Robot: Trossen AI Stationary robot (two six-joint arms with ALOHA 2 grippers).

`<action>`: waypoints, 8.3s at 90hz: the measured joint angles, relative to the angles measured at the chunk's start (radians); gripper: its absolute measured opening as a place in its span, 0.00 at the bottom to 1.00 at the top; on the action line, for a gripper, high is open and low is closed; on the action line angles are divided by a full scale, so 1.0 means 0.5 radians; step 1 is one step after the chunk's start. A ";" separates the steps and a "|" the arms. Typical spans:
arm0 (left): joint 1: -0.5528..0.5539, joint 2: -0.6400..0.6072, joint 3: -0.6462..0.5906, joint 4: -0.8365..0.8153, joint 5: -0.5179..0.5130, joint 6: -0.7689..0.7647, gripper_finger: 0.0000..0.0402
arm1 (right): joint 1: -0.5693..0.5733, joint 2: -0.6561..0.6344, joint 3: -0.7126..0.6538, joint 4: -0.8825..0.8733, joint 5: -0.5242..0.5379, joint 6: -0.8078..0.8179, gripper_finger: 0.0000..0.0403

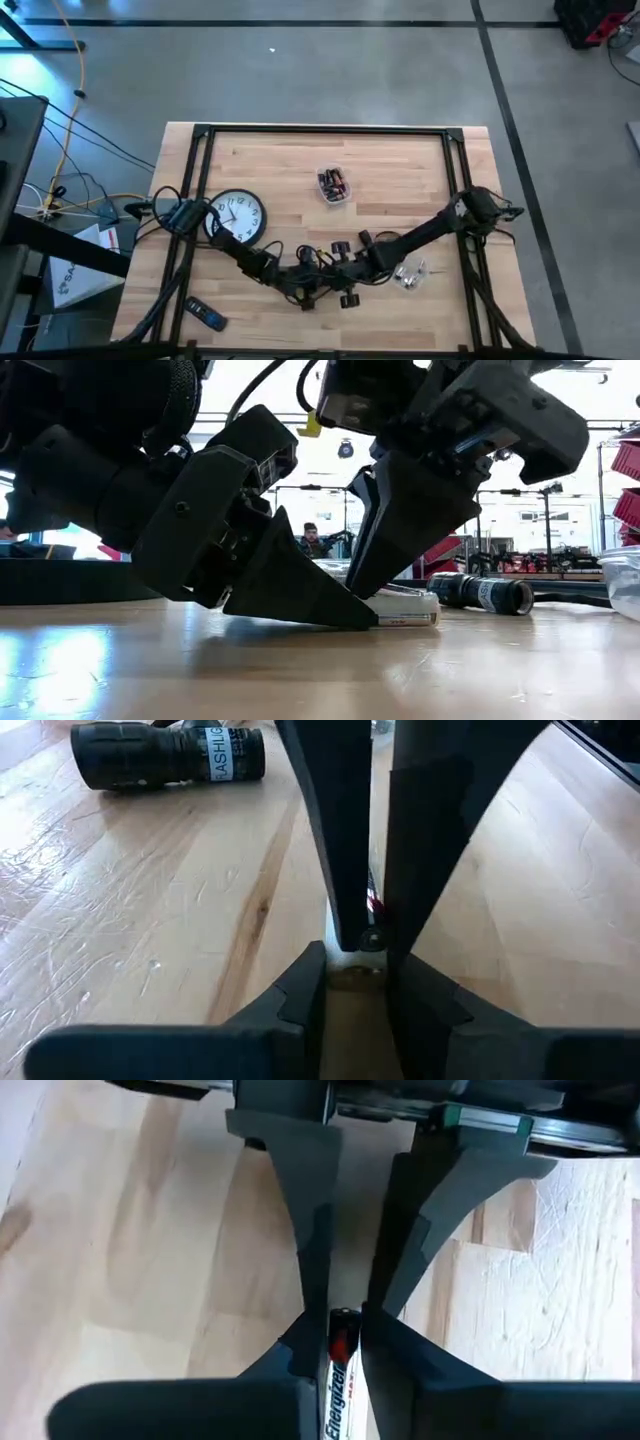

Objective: Insert battery
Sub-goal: Insert the silver battery into the battery holder

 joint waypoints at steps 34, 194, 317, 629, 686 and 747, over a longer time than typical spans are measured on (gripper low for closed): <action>-0.002 0.000 0.000 -0.001 -0.007 0.001 0.16 | 0.048 -0.072 -0.005 0.068 0.160 0.003 0.00; -0.093 -0.088 -0.190 1.614 -0.077 0.707 0.16 | 0.474 -0.620 -0.915 2.372 1.158 -0.641 0.00; -0.106 -0.191 -0.144 1.571 -0.160 0.834 0.16 | 0.580 -0.620 -0.914 2.303 1.353 -0.589 0.00; -0.287 -0.017 0.008 0.064 -0.045 -0.238 0.16 | 0.757 0.006 -0.085 -0.151 0.602 1.157 0.00; -0.267 -0.013 0.029 -0.005 -0.082 -0.262 0.16 | 0.327 0.002 0.240 -0.297 -0.020 0.944 0.00; -0.168 -0.009 0.024 0.028 0.021 -0.050 0.16 | 0.197 0.050 0.242 -0.360 -0.101 0.982 0.00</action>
